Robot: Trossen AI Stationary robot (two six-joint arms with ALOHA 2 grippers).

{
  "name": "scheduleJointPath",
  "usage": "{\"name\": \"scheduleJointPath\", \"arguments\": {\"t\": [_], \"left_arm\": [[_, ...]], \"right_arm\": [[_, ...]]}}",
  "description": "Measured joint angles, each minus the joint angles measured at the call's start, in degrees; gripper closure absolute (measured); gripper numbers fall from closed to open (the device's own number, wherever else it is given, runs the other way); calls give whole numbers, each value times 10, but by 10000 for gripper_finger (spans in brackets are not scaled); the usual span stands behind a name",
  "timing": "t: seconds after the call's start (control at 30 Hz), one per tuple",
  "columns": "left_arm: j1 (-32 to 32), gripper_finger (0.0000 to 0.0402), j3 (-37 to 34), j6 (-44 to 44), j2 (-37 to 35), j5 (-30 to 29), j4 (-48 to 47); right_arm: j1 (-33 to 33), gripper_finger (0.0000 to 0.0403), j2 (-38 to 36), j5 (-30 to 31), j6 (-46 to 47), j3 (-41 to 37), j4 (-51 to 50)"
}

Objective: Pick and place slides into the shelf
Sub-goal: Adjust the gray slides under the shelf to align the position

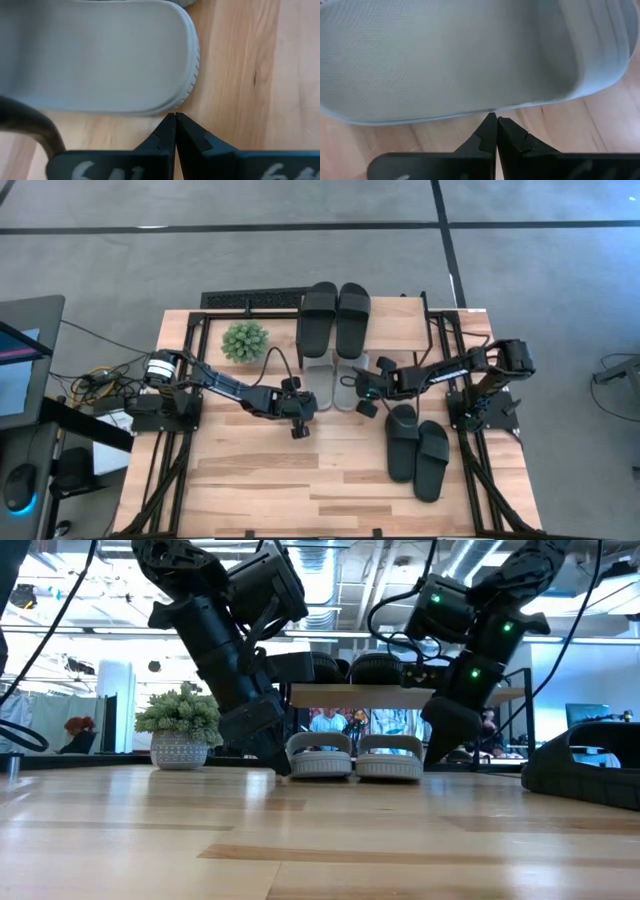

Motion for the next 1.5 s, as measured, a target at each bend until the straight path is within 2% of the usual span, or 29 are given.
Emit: {"name": "scheduleJointPath", "arguments": {"t": [0.63, 1.07, 1.5], "left_arm": [[38, 401, 0, 39, 0, -11, -24], [57, 401, 0, 39, 0, -11, -18], [57, 401, 0, 25, 0, -9, -4]], "right_arm": [[-23, 403, 0, -2, -45, 0, 36], [-51, 403, 1, -17, -68, 0, 65], [-48, 403, 1, -24, -92, 0, 84]]}}
